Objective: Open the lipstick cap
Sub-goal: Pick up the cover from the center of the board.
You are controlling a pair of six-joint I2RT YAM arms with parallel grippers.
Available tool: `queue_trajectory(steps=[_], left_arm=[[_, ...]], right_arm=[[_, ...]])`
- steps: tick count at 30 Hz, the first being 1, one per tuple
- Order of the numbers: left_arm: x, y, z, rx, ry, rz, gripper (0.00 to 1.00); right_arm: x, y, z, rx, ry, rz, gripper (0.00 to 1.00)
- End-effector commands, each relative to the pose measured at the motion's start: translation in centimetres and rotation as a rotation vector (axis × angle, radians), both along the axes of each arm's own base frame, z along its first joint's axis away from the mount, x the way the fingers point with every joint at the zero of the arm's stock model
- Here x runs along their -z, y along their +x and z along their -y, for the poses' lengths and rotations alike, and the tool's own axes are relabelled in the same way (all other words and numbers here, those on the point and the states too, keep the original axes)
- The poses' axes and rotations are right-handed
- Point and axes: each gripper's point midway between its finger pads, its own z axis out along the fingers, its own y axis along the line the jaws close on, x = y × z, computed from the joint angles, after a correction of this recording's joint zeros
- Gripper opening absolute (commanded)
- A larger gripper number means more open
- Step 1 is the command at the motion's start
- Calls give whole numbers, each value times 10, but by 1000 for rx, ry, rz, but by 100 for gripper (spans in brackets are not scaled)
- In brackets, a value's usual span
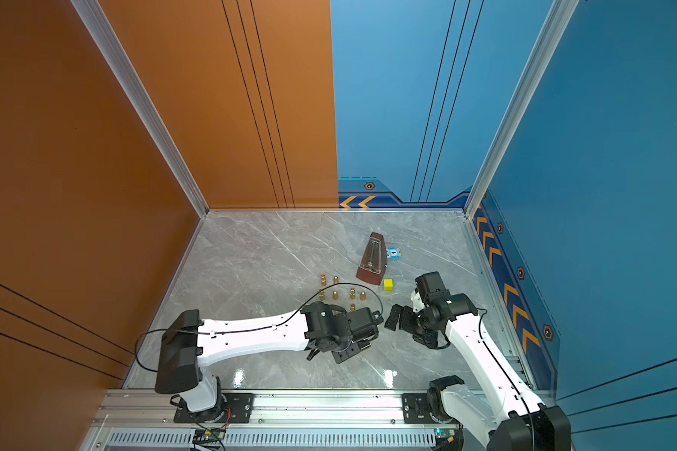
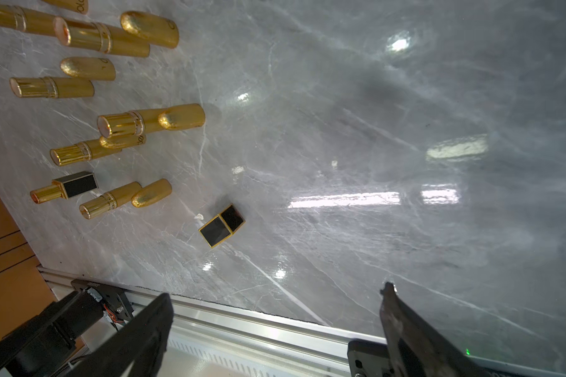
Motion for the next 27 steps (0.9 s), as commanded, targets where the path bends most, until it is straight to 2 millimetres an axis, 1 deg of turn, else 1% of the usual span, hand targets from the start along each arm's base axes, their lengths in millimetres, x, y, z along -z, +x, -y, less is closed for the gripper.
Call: queue_trajectory(steps=[1,3,6,8,11,14,19,23,26,27], left_arm=[[4,2,35,50,-88,-6,46],[16,9,40,41,-60,8,45],[33,12,49,54,-48,-15,44],[41,16,47,48,-32,-27,44],[52,9,46,47,-47,-112,44],[62,5,43,53,-26,-135,43],[76,7,37,44,7,-147,42],[79,-4,36,69,6,-188,41],[82,2,32,56,26,-157,41],[83,4,31,51,33,-150,39]], right_arm=[[9,-14,9,48,-10,-55,100],[10,-16,10,55,-7,-55,99],[6,-14,10,62,5,-36,99],[6,-15,9,64,10,-35,98],[5,-16,6,60,29,-41,98],[5,-15,9,67,18,-36,97],[5,-14,12,93,5,-31,96],[5,-15,19,124,-17,-28,95],[2,-13,23,146,-25,-12,94],[1,-13,24,147,-27,-7,94]])
